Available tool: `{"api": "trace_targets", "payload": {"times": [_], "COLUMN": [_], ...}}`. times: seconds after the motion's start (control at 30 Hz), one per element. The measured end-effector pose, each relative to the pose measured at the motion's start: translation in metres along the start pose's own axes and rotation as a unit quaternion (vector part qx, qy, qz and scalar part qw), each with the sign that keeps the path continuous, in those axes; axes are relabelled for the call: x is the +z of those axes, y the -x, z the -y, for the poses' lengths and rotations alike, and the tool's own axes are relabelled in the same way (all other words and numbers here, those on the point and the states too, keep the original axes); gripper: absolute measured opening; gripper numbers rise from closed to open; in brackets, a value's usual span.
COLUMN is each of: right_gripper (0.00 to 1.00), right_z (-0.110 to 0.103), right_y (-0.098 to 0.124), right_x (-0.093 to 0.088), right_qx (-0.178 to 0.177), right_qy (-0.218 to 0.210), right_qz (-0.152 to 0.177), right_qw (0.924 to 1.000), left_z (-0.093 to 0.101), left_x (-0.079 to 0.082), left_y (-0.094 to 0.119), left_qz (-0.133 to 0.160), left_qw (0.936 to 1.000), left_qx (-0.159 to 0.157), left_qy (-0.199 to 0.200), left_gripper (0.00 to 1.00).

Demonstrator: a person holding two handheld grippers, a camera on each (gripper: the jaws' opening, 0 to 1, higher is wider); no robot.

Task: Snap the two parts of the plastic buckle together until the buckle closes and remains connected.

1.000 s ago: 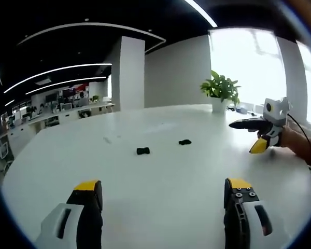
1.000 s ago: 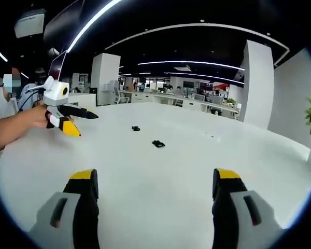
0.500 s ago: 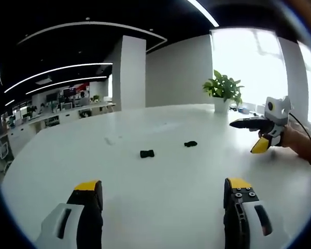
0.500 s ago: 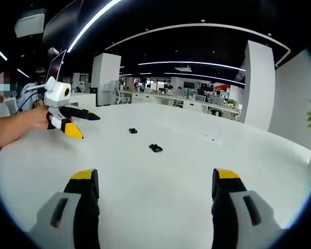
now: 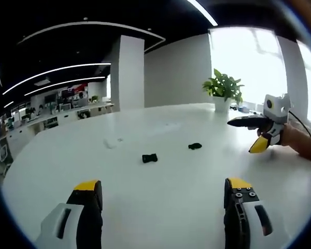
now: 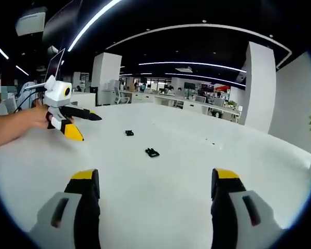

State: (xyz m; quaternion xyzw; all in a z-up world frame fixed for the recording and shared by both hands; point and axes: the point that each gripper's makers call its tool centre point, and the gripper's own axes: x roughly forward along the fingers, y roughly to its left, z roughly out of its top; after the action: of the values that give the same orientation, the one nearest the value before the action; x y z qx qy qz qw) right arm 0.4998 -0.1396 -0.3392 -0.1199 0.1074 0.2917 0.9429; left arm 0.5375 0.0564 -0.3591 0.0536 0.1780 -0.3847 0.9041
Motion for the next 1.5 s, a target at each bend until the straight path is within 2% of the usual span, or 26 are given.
{"api": "trace_targets", "payload": {"times": [0.23, 0.37, 0.47, 0.6, 0.83, 1.1, 1.2, 1.5], "right_gripper": [0.9, 0.9, 0.9, 0.9, 0.9, 0.9, 0.89, 0.88], "right_z": [0.004, 0.005, 0.008, 0.008, 0.01, 0.019, 0.018, 0.016], "right_y": [-0.007, -0.011, -0.017, -0.021, -0.028, -0.033, -0.036, -0.041], "right_x": [0.0, 0.0, 0.001, 0.003, 0.002, -0.001, 0.001, 0.003], "right_qx": [0.0, 0.0, 0.002, 0.004, 0.005, 0.002, 0.002, 0.004], "right_qy": [0.001, 0.005, 0.007, 0.011, 0.017, 0.013, 0.012, 0.016], "right_qz": [-0.003, -0.005, -0.006, -0.005, -0.009, -0.012, -0.01, -0.01], "right_qw": [1.0, 1.0, 1.0, 0.9999, 0.9998, 0.9998, 0.9999, 0.9998], "left_z": [-0.011, -0.011, -0.011, -0.014, -0.02, -0.023, -0.02, -0.025], "left_x": [0.009, 0.011, 0.011, 0.006, 0.01, 0.01, 0.012, 0.011], "left_y": [-0.003, -0.006, -0.008, -0.01, -0.017, -0.029, -0.031, -0.038], "left_qz": [0.011, 0.014, 0.017, 0.007, 0.01, 0.005, 0.006, 0.003], "left_qw": [0.9999, 0.9998, 0.9997, 1.0, 0.9998, 0.9999, 0.9998, 0.9996], "left_qx": [0.009, -0.008, -0.007, -0.002, -0.006, -0.008, -0.017, -0.027], "left_qy": [0.006, 0.015, 0.016, -0.003, 0.016, 0.014, 0.008, 0.012], "left_gripper": [0.97, 0.98, 0.94, 0.94, 0.93, 0.94, 0.87, 0.89]}}
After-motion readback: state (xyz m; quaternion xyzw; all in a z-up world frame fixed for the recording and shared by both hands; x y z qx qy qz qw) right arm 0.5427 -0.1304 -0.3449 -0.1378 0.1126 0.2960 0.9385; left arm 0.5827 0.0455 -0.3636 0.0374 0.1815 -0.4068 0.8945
